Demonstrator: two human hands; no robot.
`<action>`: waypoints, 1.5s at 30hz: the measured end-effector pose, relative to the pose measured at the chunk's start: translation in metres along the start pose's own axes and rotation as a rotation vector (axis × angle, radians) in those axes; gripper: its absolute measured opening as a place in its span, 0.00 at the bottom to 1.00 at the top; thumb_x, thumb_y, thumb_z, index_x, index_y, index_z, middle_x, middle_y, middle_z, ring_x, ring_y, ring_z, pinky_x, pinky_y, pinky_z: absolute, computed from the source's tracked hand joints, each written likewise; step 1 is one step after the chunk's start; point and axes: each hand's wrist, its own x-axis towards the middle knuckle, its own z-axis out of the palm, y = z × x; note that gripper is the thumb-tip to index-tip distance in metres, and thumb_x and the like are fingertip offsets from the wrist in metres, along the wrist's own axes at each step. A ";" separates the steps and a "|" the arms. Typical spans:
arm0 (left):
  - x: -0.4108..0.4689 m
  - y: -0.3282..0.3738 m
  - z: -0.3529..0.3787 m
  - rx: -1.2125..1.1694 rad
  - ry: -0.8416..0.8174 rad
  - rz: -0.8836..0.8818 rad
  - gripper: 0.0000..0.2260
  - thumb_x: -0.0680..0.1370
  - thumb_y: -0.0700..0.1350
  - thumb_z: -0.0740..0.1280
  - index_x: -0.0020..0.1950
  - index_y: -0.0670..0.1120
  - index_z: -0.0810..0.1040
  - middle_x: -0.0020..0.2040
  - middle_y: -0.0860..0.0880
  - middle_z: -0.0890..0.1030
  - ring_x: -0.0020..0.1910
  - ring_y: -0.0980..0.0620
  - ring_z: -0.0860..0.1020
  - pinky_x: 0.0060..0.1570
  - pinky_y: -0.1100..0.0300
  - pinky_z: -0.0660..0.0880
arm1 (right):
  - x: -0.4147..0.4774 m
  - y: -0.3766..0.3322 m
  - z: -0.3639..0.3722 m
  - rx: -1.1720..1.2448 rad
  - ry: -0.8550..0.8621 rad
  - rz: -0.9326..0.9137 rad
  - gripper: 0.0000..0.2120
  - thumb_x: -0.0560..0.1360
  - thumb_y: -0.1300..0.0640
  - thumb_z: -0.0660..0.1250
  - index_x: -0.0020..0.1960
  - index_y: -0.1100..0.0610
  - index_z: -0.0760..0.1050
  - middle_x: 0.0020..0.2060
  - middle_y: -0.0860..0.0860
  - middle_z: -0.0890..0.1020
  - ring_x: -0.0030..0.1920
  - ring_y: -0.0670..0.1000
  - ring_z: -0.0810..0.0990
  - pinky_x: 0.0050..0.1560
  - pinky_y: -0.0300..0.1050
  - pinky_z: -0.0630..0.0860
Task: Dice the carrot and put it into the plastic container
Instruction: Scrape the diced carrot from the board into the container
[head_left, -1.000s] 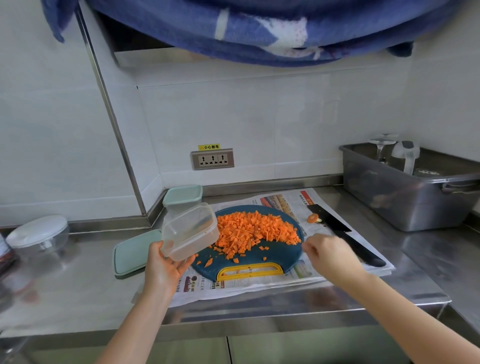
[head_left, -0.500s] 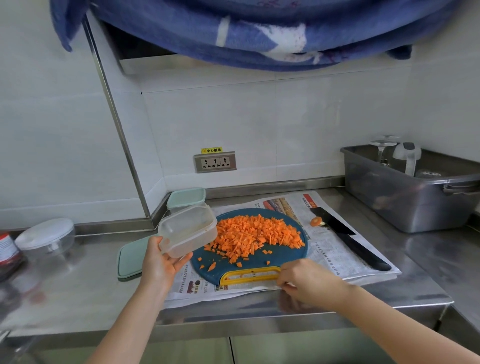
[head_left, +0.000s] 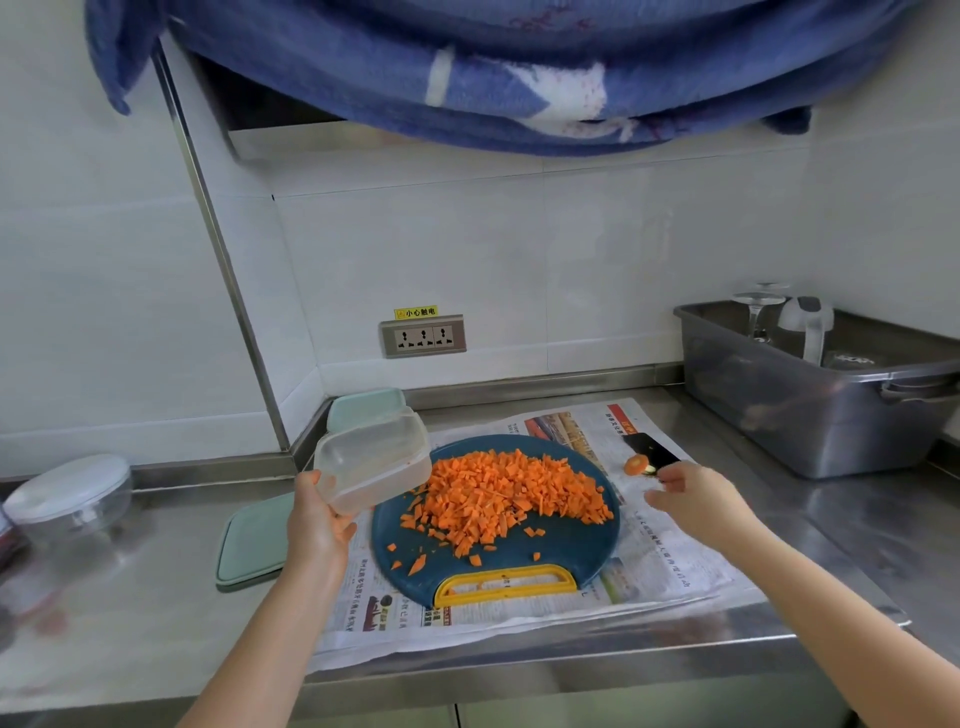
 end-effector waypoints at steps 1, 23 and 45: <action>0.001 0.002 0.002 0.007 -0.005 0.001 0.08 0.80 0.49 0.55 0.46 0.51 0.71 0.45 0.48 0.77 0.49 0.45 0.75 0.59 0.49 0.64 | 0.006 0.004 -0.003 -0.104 0.039 0.015 0.20 0.76 0.56 0.66 0.66 0.59 0.70 0.54 0.55 0.75 0.48 0.53 0.76 0.45 0.43 0.74; 0.040 -0.002 0.007 -0.022 -0.048 -0.133 0.11 0.80 0.48 0.52 0.45 0.48 0.71 0.43 0.42 0.77 0.41 0.44 0.76 0.50 0.45 0.70 | 0.022 -0.049 0.005 0.629 -0.354 0.462 0.16 0.76 0.71 0.55 0.63 0.67 0.66 0.40 0.62 0.75 0.39 0.60 0.79 0.36 0.49 0.80; 0.051 0.021 -0.008 -0.195 0.008 -0.062 0.11 0.79 0.48 0.54 0.49 0.48 0.75 0.47 0.44 0.77 0.46 0.44 0.76 0.55 0.43 0.71 | 0.041 -0.057 0.050 1.168 -0.009 0.492 0.11 0.79 0.59 0.63 0.58 0.65 0.70 0.43 0.60 0.77 0.46 0.62 0.78 0.54 0.56 0.76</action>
